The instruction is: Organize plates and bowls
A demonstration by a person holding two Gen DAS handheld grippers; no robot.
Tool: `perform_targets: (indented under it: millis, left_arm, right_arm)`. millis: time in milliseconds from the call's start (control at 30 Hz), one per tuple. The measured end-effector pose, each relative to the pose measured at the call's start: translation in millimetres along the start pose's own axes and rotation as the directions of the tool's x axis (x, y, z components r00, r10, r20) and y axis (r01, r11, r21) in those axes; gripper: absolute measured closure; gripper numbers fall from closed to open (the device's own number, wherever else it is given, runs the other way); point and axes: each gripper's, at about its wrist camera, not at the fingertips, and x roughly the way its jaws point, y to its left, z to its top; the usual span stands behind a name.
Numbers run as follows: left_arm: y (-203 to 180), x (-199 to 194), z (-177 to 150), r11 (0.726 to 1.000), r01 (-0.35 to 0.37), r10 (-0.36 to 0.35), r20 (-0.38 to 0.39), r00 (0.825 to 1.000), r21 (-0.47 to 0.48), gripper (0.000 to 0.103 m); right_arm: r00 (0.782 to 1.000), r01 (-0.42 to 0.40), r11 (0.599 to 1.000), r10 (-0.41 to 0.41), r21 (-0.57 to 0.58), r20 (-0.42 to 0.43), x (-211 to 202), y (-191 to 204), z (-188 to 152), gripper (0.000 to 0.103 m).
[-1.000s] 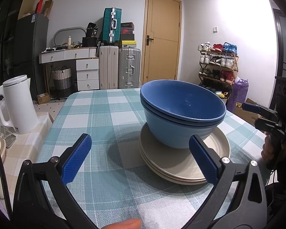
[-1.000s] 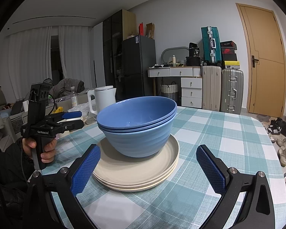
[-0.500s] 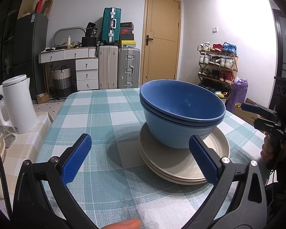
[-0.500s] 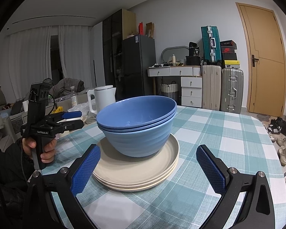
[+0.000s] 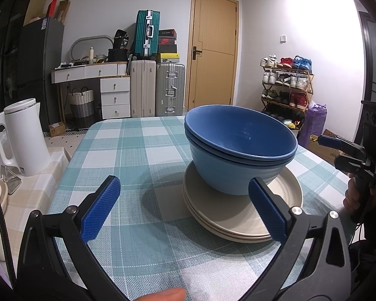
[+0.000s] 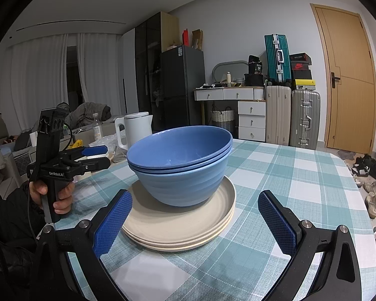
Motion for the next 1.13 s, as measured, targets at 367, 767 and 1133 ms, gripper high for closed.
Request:
perform_targets:
  millis: [367, 767, 1133]
  left_arm:
    - [-0.7, 0.0, 0.7, 1.0, 0.0, 0.0, 0.001, 1.0, 0.0, 0.001]
    - [0.5, 0.4, 0.4, 1.0, -0.003, 0.003, -0.003, 1.0, -0.002, 0.001]
    - [2.5, -1.9, -0.1, 1.0, -0.001, 0.001, -0.001, 1.0, 0.002, 0.001]
  right_arm:
    - [1.0, 0.001, 1.0, -0.001, -0.002, 0.001, -0.4, -0.2, 0.1, 0.001]
    - [1.0, 0.001, 1.0, -0.001, -0.002, 0.0, -0.3, -0.2, -0.2, 0.001]
    - [1.0, 0.002, 1.0, -0.002, -0.004, 0.001, -0.7, -0.1, -0.3, 0.001]
